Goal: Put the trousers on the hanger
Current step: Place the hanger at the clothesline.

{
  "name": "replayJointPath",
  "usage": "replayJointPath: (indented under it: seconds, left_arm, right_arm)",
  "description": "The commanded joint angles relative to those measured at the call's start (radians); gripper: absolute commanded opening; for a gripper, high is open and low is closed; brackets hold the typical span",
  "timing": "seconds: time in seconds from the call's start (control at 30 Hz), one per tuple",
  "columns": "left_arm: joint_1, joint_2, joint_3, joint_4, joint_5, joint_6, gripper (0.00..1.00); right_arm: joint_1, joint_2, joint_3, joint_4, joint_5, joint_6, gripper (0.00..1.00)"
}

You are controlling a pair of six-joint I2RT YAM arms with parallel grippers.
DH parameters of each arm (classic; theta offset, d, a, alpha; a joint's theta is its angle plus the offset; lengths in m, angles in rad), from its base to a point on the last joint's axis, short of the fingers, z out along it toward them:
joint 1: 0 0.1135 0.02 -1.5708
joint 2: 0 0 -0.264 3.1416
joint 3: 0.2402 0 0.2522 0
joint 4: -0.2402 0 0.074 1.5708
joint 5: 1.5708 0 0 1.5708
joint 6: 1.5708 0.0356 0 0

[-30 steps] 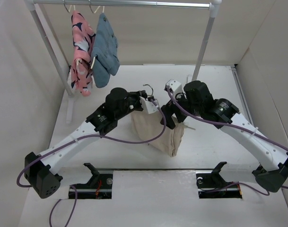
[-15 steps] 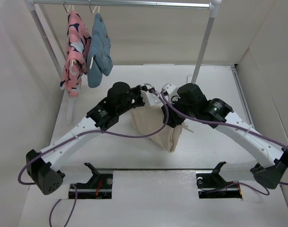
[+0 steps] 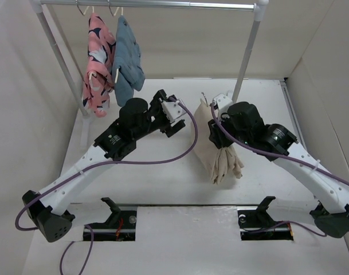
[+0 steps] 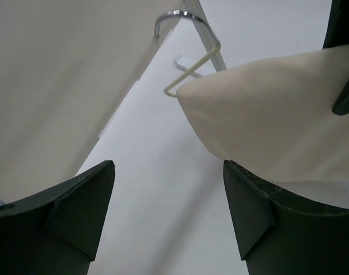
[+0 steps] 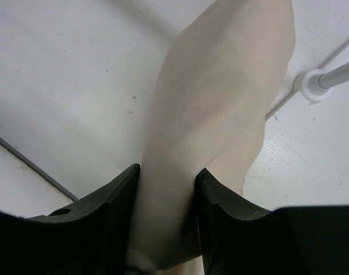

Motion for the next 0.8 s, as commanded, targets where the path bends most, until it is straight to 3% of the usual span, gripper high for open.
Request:
replayJointPath:
  seconds: [0.0,0.33,0.77]
  left_arm:
    - [0.008,-0.019,-0.026,0.001,0.032,-0.036,0.73]
    - [0.017,-0.047,-0.064,-0.038,-0.051,-0.085,0.75]
    - [0.035,-0.134,-0.153,-0.079,-0.099,-0.15,0.75]
  right_arm:
    - [0.001,-0.056,-0.025,0.134,0.026,0.01,0.0]
    - [0.001,-0.141,-0.008,0.284,0.107,0.001,0.0]
    - [0.001,0.08,0.421,0.327,0.155,-0.144,0.0]
